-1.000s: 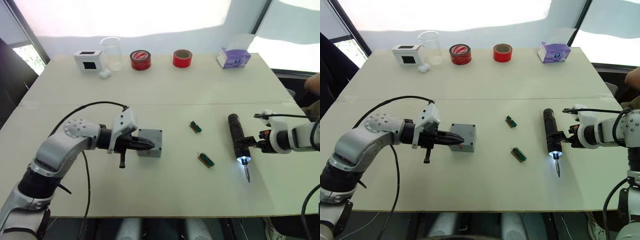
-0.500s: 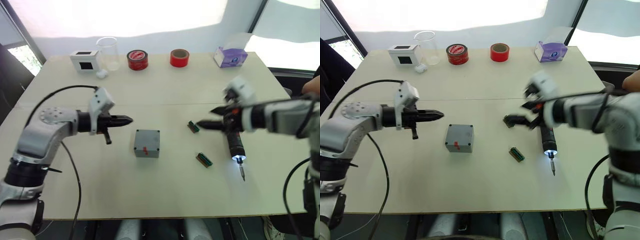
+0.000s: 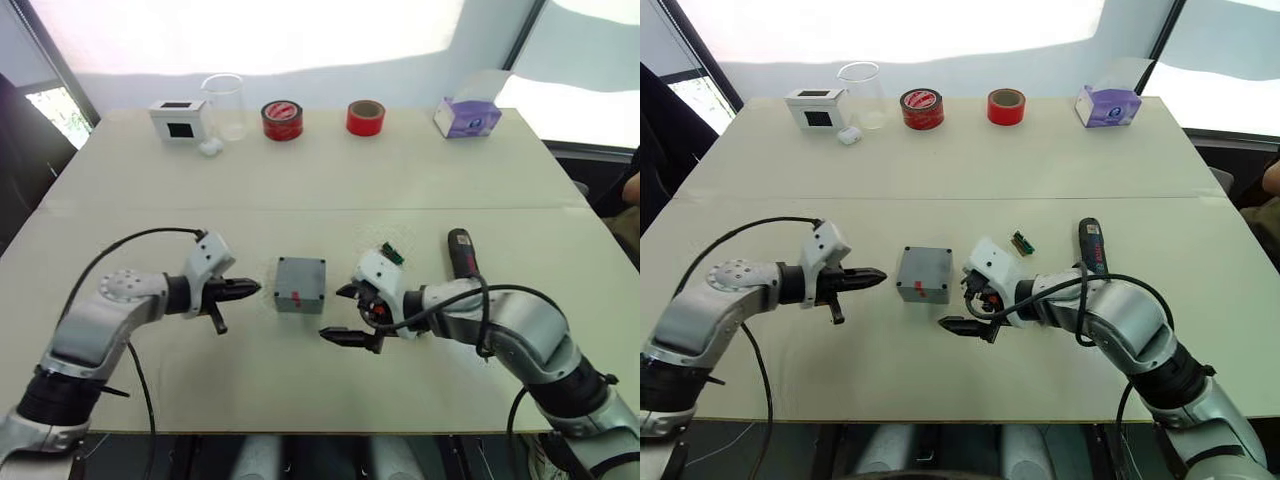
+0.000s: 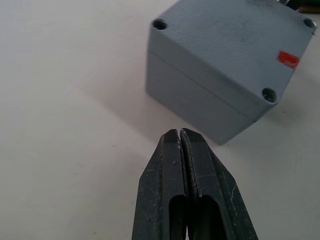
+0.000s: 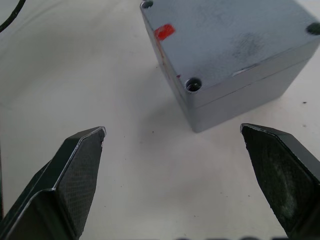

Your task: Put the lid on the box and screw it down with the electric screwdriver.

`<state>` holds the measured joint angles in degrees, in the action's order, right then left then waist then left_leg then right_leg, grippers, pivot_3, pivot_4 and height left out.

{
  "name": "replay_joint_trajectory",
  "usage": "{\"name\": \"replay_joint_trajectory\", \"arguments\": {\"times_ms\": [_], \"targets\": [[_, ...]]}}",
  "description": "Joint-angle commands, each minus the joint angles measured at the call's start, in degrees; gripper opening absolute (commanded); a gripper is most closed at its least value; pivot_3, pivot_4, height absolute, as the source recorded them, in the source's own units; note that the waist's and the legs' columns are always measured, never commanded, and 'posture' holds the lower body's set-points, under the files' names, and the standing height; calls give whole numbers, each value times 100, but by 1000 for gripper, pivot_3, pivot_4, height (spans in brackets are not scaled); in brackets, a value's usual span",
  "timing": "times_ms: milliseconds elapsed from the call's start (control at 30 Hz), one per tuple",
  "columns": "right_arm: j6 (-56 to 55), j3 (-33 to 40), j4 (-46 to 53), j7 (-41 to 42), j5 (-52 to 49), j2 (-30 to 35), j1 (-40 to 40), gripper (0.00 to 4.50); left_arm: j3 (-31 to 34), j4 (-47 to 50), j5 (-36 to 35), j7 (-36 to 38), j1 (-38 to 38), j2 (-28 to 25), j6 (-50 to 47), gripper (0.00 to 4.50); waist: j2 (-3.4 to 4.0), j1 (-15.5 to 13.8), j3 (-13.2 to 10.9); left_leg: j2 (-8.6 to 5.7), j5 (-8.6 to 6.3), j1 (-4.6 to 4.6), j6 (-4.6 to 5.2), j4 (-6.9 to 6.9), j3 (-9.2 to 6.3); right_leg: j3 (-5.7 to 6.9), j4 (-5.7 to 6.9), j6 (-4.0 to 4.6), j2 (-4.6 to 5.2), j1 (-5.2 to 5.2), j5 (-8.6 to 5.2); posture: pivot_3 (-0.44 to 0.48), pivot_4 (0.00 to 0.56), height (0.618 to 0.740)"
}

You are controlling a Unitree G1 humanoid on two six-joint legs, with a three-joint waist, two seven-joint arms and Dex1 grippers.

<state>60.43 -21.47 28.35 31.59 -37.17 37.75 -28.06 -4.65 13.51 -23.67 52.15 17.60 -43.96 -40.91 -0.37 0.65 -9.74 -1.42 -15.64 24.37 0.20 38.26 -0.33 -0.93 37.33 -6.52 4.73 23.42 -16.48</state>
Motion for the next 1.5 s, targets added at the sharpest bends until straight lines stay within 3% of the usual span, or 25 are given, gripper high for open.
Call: {"name": "replay_joint_trajectory", "arguments": {"times_ms": [33,167,467,567,733,1000,1167,1367,1500], "targets": [[-135,-84,97,160,185,-122,-69,4451,-115,-77,157,-41,177,115,159,0,0,2,0,0,0,0,0,0,0,0,0,0,-3,1,0,0,150,740],[-71,-104,153,236,165,-328,27,4451,-379,-409,300,119,515,342,404,0,-2,-19,1,-2,0,0,0,1,0,6,1,0,-4,-1,0,0,150,740],[477,616,248,116,-387,-862,240,4451,-540,-1551,803,60,1278,882,1080,0,-4,-2,2,-5,1,0,-1,2,0,8,4,-1,-6,-1,0,0,150,740],[435,622,333,212,-216,-573,270,4451,-500,-1751,972,48,1320,834,1230,0,-4,9,2,-5,1,0,-1,2,0,8,5,-1,-8,1,0,0,150,740],[-431,404,226,764,584,476,188,4451,-158,-1934,985,102,1091,486,1251,0,-4,6,2,-5,0,0,0,3,1,8,5,-1,-7,1,0,0,150,740],[-2461,-405,-1490,1472,2118,247,-540,4451,-175,-503,391,762,-77,-59,469,0,-5,27,4,-1,1,-5,-1,0,4,4,4,0,-8,1,0,0,150,740],[-3410,-838,-2289,2053,2748,-115,-876,4451,-264,-41,322,476,-221,189,201,0,-5,-19,5,-4,1,-5,-1,3,3,5,6,0,-3,-4,0,0,150,740],[-3550,-805,-2355,2501,2876,-304,-827,4451,-300,-35,396,124,-38,529,162,0,-6,1,5,-5,4,-6,-7,3,3,5,8,0,-6,-1,0,0,150,740],[-3045,-593,-1817,2618,2634,-280,-526,4451,-286,-241,514,-173,233,824,309,0,-8,-12,6,-5,14,-5,-24,4,0,7,9,-1,-5,-4,0,0,150,740]]}}
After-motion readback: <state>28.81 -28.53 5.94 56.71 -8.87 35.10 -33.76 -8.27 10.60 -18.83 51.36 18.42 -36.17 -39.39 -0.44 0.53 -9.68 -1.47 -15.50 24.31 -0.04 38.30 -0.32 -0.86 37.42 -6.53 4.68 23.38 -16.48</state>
